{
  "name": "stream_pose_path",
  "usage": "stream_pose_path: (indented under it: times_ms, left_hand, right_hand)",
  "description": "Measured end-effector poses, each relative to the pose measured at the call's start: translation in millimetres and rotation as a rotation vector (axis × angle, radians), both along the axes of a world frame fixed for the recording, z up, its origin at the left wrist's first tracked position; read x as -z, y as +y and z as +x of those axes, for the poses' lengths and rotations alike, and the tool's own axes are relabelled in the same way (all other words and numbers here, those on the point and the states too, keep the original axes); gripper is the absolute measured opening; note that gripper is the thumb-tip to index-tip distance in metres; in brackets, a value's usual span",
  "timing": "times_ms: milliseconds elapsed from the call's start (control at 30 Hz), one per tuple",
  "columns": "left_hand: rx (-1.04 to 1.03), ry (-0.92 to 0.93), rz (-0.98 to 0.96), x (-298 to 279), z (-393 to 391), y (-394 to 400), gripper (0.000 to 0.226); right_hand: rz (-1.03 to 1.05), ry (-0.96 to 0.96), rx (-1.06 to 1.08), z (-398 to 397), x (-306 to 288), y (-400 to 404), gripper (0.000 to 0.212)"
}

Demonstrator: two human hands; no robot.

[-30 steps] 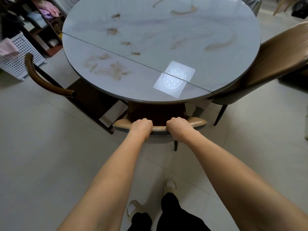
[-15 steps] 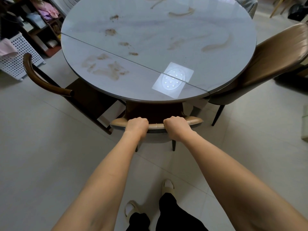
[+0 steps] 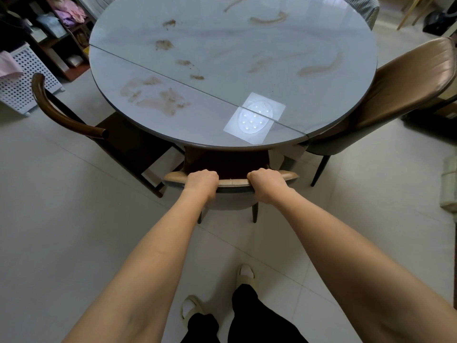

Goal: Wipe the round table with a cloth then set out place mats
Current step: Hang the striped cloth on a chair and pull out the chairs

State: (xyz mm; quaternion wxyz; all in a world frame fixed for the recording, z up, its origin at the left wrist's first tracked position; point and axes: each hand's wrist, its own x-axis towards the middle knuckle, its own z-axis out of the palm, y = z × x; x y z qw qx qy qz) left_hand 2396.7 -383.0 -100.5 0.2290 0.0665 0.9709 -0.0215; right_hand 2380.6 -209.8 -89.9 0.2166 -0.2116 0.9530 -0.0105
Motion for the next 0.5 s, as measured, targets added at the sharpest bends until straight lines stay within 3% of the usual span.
stream_pose_path:
  times_ms: [500]
  left_hand:
    - [0.017, -0.046, -0.039, -8.7, 1.7, 1.7, 0.021]
  right_hand:
    - [-0.008, 0.007, 0.027, 3.4, 0.8, -3.5, 0.021]
